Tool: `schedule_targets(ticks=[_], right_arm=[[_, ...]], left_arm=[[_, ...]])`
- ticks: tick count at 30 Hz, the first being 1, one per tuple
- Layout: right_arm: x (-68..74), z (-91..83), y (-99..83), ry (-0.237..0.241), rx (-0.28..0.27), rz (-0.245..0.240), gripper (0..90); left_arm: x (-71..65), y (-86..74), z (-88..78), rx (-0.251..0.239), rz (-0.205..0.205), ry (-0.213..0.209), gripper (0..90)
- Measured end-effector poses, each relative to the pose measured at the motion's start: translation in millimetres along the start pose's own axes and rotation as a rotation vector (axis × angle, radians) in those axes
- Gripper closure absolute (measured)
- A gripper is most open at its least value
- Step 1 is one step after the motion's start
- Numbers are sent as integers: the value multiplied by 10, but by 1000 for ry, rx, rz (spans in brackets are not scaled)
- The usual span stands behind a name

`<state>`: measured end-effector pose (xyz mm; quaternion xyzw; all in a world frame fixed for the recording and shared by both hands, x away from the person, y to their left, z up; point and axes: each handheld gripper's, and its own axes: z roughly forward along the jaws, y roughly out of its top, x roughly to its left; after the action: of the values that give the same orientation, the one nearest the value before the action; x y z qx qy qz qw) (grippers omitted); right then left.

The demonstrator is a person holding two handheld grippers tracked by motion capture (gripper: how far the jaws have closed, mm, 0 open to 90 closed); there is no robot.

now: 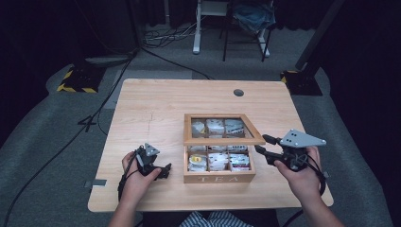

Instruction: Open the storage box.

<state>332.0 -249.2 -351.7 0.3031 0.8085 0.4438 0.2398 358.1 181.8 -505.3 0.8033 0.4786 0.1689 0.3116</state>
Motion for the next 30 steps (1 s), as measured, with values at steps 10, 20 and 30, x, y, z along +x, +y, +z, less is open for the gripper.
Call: schedule_targets(ticks=[10,20,30], right_arm=[[-52,29,124,-27,-40,-1,535],[-125,58,286,-67,-92,2,540],[-200,111,431,-100,-136,29,534]], left_arm=[[0,0,1,0,1,0,3],[0,0,-1,1,1,0,2],[1,1,-1,0,2,3,3]])
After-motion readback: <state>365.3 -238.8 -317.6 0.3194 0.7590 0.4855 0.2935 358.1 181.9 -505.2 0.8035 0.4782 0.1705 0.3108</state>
